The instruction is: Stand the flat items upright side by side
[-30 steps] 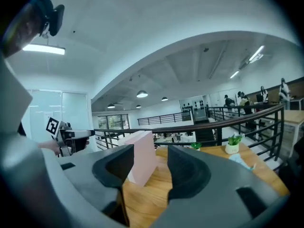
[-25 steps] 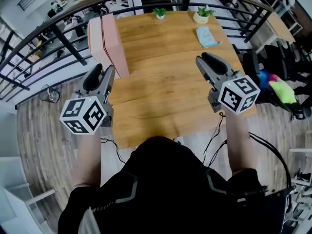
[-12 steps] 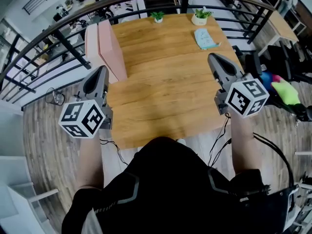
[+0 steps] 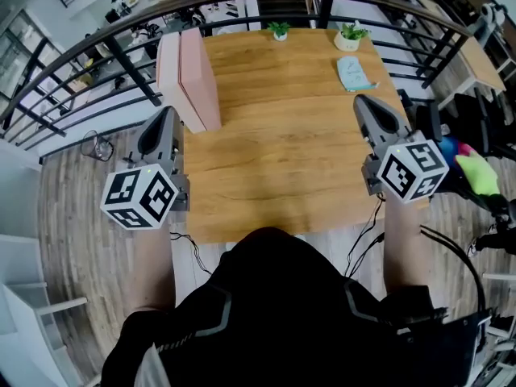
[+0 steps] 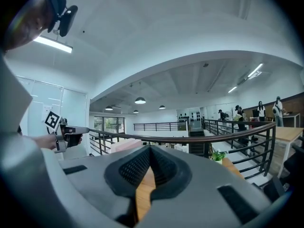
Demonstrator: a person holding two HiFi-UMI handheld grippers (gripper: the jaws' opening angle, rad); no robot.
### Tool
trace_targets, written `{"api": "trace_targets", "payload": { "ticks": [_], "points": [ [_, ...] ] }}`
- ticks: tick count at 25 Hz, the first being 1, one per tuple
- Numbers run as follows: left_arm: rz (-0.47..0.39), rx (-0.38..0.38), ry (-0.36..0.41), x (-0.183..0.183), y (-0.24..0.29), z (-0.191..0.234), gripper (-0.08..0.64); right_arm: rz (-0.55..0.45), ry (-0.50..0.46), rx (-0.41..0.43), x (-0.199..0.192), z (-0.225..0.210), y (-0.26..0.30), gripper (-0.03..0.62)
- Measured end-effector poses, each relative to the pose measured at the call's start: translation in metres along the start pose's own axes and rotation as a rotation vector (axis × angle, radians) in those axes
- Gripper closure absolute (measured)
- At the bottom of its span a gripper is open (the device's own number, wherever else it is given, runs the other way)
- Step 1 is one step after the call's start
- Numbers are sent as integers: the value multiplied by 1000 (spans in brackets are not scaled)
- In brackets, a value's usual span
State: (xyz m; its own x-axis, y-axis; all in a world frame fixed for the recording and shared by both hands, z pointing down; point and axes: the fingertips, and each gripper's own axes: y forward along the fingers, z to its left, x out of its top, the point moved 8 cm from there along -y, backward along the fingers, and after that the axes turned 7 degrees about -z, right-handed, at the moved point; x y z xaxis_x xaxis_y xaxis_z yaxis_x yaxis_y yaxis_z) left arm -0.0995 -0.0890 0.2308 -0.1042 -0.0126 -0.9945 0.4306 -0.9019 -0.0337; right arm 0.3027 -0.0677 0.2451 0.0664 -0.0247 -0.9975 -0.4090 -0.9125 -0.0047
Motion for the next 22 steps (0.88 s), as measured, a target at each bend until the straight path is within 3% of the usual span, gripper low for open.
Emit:
{"api": "trace_targets", "payload": {
  "ticks": [10, 22],
  "points": [
    [-1, 72, 80, -1, -2, 10, 531, 8, -31, -10, 0, 5, 10, 578],
    [14, 74, 77, -7, 1, 13, 531, 26, -42, -27, -4, 8, 11, 578]
  ]
}}
